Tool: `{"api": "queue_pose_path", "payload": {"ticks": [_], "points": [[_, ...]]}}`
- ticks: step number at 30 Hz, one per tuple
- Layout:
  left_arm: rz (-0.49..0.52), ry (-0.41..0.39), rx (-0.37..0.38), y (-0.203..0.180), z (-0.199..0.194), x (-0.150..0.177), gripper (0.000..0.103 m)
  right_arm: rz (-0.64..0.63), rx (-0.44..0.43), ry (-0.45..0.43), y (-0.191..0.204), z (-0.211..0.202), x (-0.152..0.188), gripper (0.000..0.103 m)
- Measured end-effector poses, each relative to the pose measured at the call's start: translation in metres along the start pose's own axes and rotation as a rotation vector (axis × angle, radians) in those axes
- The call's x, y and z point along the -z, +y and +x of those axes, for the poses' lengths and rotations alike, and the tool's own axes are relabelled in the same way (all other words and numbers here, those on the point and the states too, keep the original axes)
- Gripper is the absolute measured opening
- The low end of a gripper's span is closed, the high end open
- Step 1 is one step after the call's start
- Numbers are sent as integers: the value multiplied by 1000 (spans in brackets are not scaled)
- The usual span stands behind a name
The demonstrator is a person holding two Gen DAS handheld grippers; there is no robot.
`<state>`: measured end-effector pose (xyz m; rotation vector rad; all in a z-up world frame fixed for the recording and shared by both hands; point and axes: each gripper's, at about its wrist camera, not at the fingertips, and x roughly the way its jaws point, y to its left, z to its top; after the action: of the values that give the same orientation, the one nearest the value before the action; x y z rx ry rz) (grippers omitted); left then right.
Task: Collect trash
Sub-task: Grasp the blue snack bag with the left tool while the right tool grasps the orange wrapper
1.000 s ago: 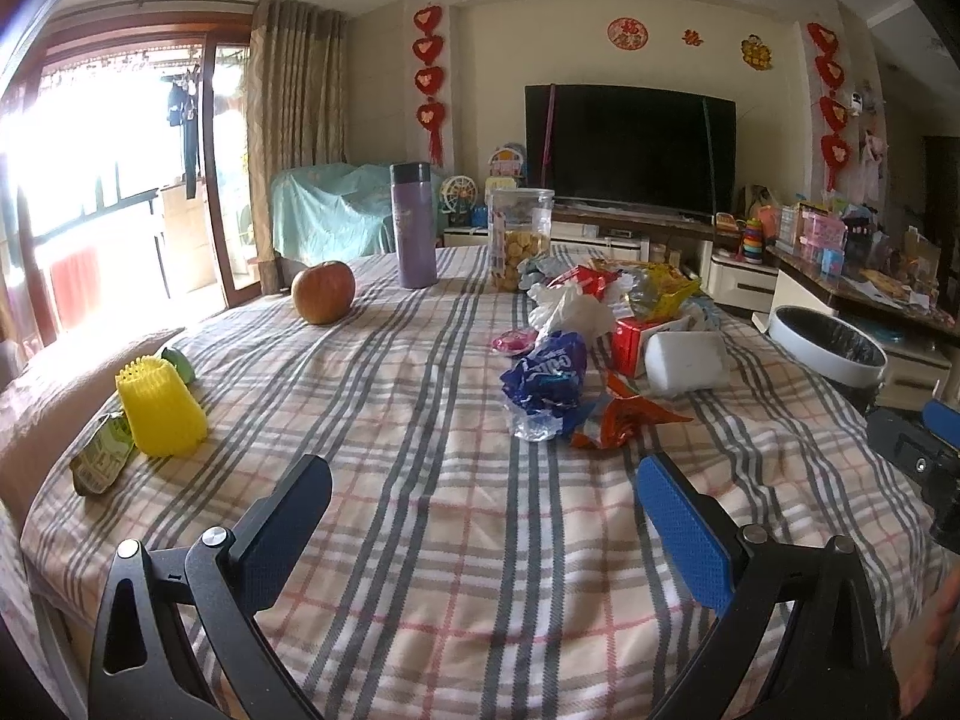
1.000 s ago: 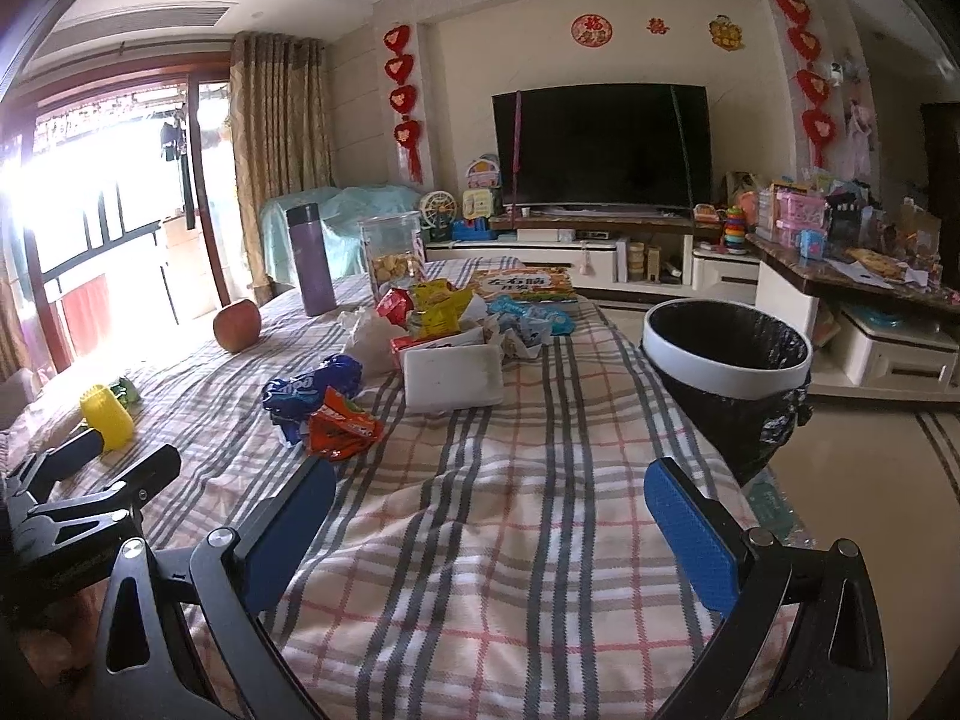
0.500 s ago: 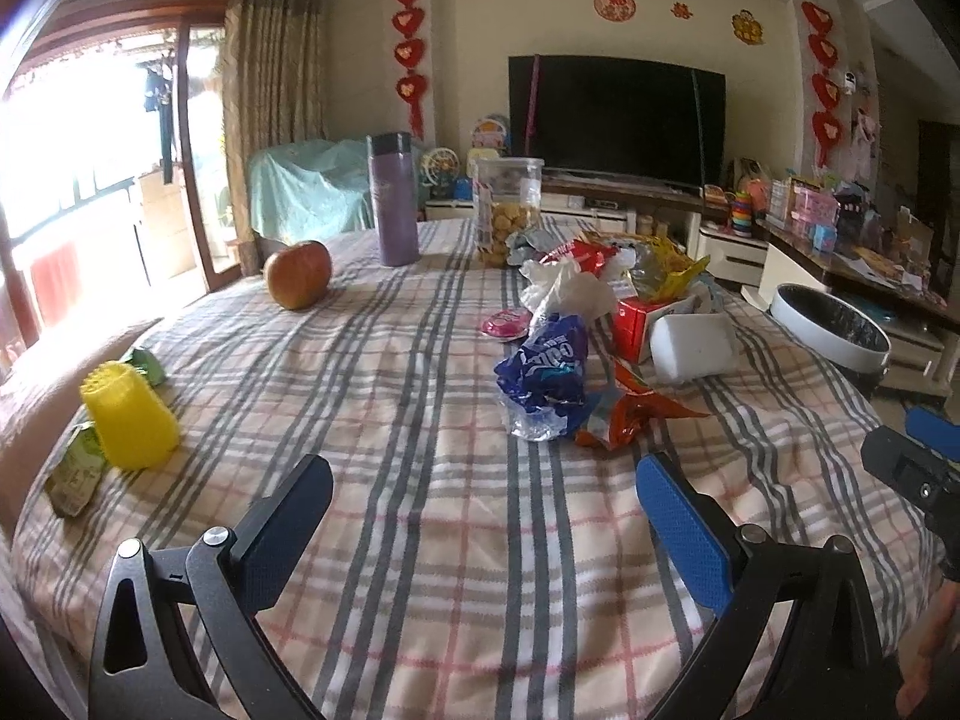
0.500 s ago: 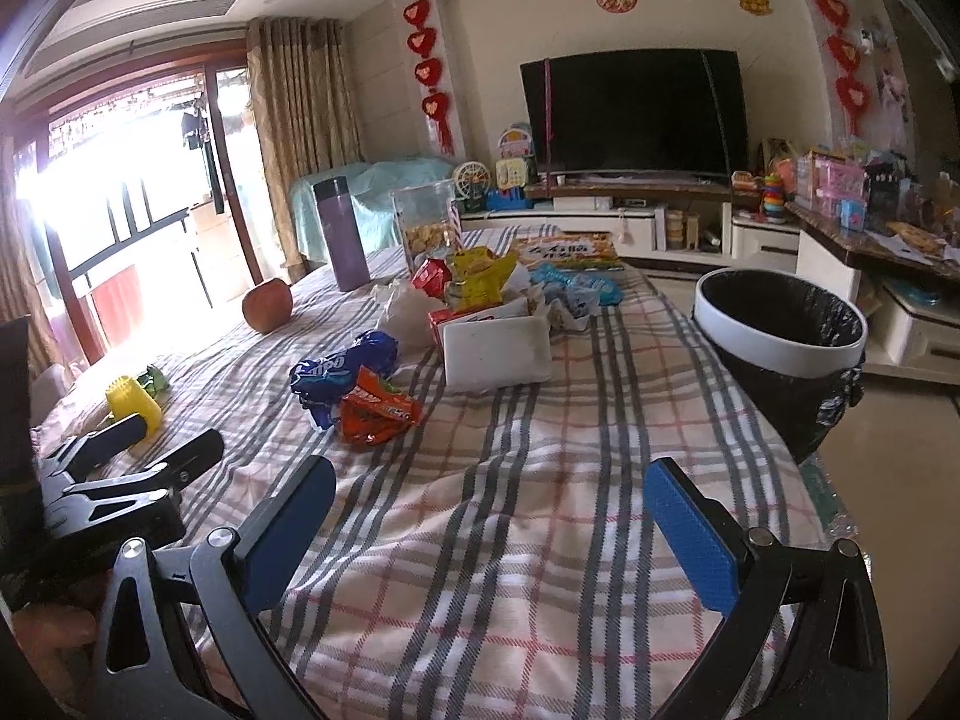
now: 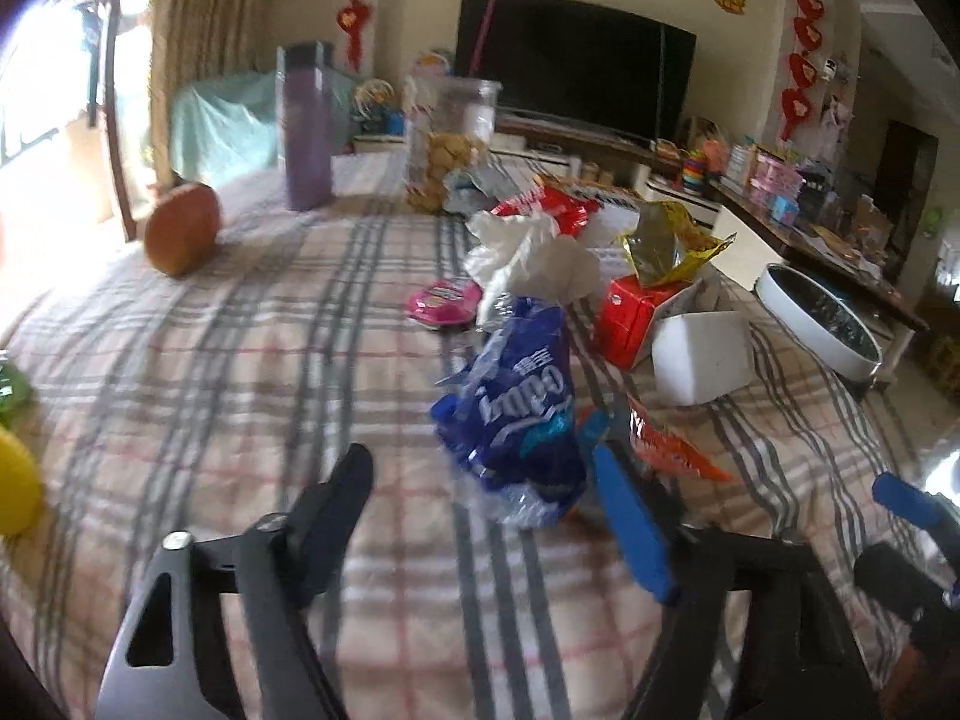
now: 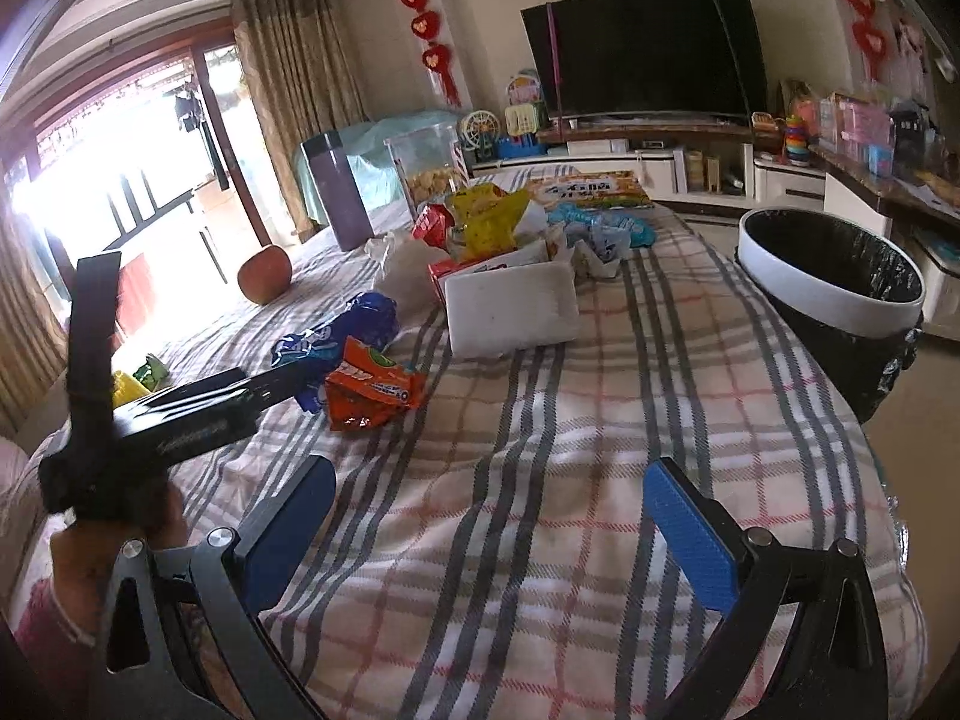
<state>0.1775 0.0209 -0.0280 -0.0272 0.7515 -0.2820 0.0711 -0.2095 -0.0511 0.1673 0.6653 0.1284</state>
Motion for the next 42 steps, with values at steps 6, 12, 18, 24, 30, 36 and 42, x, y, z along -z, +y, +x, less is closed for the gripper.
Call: {"api": "queue_pose_path", "payload": {"ticks": [6, 12, 18, 24, 30, 36, 42], "points": [[-20, 33, 68, 20, 11, -9, 28, 42, -27, 32, -2, 13, -11, 100], [-41, -14, 52, 30, -16, 6, 27, 10, -99, 77, 18, 33, -21, 89], [-85, -27, 35, 33, -45, 30, 27, -57, -143, 166, 45, 76, -24, 85], [-101, -20, 34, 31, -52, 35, 27, -29, -164, 226, 42, 102, -29, 48], [-64, -36, 57, 11, -60, 29, 26, -28, -190, 183, 30, 80, -31, 35], [-11, -52, 136, -21, -70, 25, 26, 7, -158, 153, -3, 43, -26, 35], [56, -30, 218, -58, -61, 19, 26, 87, -77, 115, -50, 11, -23, 35]]}}
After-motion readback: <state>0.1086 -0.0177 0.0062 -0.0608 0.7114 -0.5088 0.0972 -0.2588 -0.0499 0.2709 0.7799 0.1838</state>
